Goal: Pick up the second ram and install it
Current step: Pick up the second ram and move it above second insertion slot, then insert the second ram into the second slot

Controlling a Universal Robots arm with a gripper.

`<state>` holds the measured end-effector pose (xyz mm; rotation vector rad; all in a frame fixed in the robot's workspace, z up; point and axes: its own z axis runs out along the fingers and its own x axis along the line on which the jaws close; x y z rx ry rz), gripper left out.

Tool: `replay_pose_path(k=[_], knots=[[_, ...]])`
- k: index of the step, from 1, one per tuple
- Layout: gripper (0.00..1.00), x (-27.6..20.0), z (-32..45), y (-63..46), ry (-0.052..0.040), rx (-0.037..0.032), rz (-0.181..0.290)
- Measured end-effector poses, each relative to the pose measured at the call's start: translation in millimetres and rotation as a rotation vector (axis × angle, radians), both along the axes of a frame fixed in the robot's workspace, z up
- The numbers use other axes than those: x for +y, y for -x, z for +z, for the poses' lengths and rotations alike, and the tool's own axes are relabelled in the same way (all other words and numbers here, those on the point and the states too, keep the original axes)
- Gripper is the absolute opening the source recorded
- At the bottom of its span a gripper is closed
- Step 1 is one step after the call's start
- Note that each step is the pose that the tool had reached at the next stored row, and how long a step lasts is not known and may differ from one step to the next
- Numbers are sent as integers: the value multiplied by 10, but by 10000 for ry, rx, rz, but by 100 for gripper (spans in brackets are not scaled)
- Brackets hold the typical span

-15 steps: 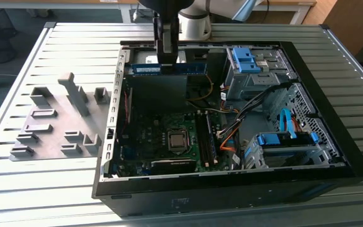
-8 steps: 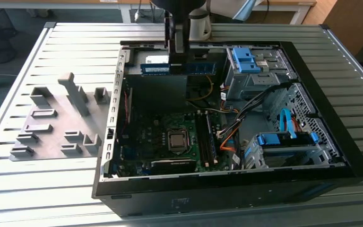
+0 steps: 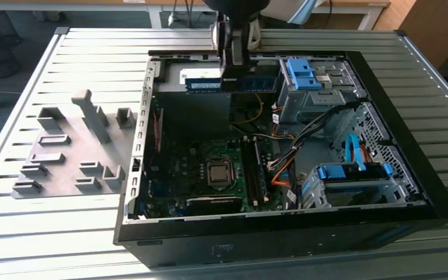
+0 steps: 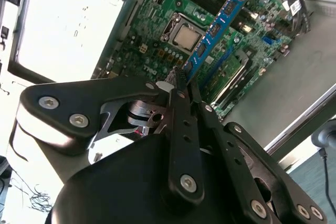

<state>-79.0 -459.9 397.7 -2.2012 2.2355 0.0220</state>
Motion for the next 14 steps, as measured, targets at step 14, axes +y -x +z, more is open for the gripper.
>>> replay_pose_path(k=[14], knots=[[14, 0, 0, -99, 0, 0, -1]])
